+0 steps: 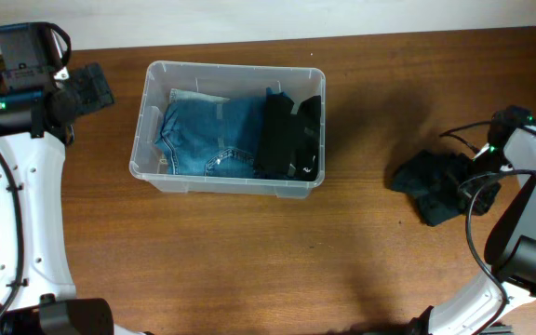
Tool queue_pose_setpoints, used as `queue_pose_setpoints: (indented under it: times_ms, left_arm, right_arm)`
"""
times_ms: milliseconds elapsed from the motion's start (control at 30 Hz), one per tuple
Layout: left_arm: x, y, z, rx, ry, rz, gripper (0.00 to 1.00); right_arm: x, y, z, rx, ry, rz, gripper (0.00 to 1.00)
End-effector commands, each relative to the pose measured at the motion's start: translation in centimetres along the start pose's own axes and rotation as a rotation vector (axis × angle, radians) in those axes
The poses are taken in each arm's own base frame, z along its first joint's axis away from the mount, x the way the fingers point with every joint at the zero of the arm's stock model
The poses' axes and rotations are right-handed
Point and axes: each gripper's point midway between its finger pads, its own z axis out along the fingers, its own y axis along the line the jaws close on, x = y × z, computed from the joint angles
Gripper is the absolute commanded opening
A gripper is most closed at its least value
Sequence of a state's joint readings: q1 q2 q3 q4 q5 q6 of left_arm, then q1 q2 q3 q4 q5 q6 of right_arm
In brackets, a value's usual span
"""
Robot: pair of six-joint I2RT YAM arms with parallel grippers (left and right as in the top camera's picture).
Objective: Pack container
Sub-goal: 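Move the right gripper back and grasp the second taped black shirt, then carry the second black shirt over the bin and lower it onto the jeans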
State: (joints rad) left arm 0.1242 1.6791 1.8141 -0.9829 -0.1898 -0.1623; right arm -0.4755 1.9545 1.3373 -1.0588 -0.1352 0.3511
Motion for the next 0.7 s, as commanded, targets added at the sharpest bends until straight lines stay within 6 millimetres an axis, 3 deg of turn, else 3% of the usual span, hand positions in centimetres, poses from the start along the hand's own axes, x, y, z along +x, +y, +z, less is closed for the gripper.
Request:
queue_pose_setpoints:
  times_ms: [0, 67, 133, 333, 433, 533, 600, 667]
  left_arm:
    - [-0.4, -0.1, 0.1, 0.01, -0.01, -0.013, 0.99]
    - [-0.5, -0.1, 0.1, 0.01, -0.014, -0.014, 0.99]
    - [-0.5, -0.1, 0.1, 0.01, -0.014, -0.014, 1.0]
    - [-0.5, -0.1, 0.1, 0.011, -0.014, -0.014, 0.99]
    - [-0.6, -0.1, 0.1, 0.01, -0.015, -0.014, 0.99]
    - [-0.9, -0.2, 0.1, 0.013, -0.03, -0.017, 0.99]
    - [-1.2, -0.2, 0.1, 0.015, -0.042, -0.019, 0.99]
    - [-1.6, -0.3, 0.1, 0.017, -0.057, -0.022, 0.99]
  right_arm:
    - [0.1, -0.5, 0.7, 0.004, -0.027, 0.036, 0.79]
    - [0.2, -0.7, 1.6, 0.003, -0.035, 0.035, 0.74]
    - [0.3, -0.9, 2.6, 0.0, -0.043, 0.033, 0.62]
    - [0.5, -1.1, 3.6, -0.002, -0.049, 0.032, 0.04]
    - [0.3, -0.9, 3.3, -0.008, -0.056, 0.03, 0.04]
    - [-0.2, -0.2, 1.6, -0.017, -0.08, 0.004, 0.04]
    - [-0.5, 0.8, -0.3, -0.031, -0.114, -0.06, 0.04]
    - [-0.8, 3.1, -3.9, -0.052, -0.182, -0.186, 0.04]
